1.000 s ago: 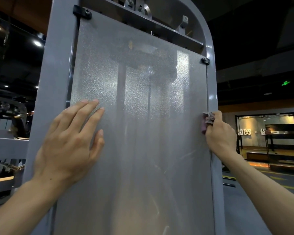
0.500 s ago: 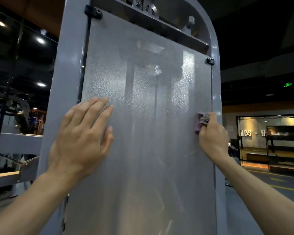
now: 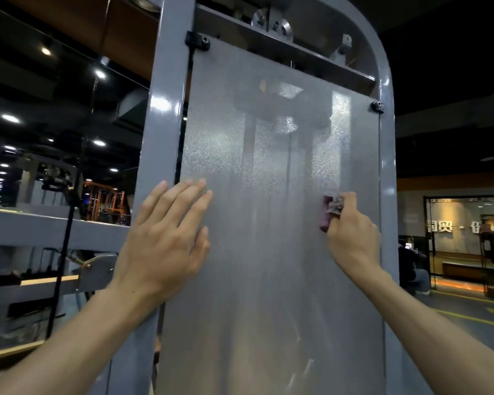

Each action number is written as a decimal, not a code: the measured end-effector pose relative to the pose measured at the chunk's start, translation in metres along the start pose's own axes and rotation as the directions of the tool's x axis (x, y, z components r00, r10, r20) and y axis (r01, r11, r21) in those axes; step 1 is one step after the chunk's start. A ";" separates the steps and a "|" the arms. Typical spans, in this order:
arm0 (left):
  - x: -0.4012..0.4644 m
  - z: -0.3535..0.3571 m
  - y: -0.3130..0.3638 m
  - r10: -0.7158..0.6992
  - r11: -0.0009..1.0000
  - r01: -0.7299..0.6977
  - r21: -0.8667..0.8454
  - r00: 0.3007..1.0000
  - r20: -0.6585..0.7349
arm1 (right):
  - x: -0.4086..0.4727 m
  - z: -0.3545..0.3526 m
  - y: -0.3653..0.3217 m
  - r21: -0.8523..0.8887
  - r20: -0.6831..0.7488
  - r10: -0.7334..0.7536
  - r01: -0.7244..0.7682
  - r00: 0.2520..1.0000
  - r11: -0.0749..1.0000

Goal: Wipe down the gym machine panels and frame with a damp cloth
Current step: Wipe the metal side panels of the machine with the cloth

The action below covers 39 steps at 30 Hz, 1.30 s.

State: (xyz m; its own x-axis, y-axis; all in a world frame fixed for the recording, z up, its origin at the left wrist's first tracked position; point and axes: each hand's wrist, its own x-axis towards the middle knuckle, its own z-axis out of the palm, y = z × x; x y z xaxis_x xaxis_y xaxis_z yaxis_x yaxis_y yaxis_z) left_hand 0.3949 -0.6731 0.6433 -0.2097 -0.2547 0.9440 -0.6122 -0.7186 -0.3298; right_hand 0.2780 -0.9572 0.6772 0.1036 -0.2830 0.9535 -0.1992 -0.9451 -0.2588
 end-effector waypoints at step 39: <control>-0.025 0.004 0.005 -0.145 0.976 0.124 -0.178 0.983 -0.110 | 0.016 0.034 -0.169 0.030 -0.230 -0.543 0.564 0.808 0.825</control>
State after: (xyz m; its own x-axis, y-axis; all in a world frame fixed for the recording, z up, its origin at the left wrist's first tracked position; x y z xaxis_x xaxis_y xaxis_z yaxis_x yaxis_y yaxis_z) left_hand 0.3998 -0.6732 0.6183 -0.2010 -0.0749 0.9767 -0.7595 -0.6178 -0.2036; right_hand 0.3469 -0.8073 0.7307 -0.0317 0.3221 0.9462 -0.0764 -0.9447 0.3190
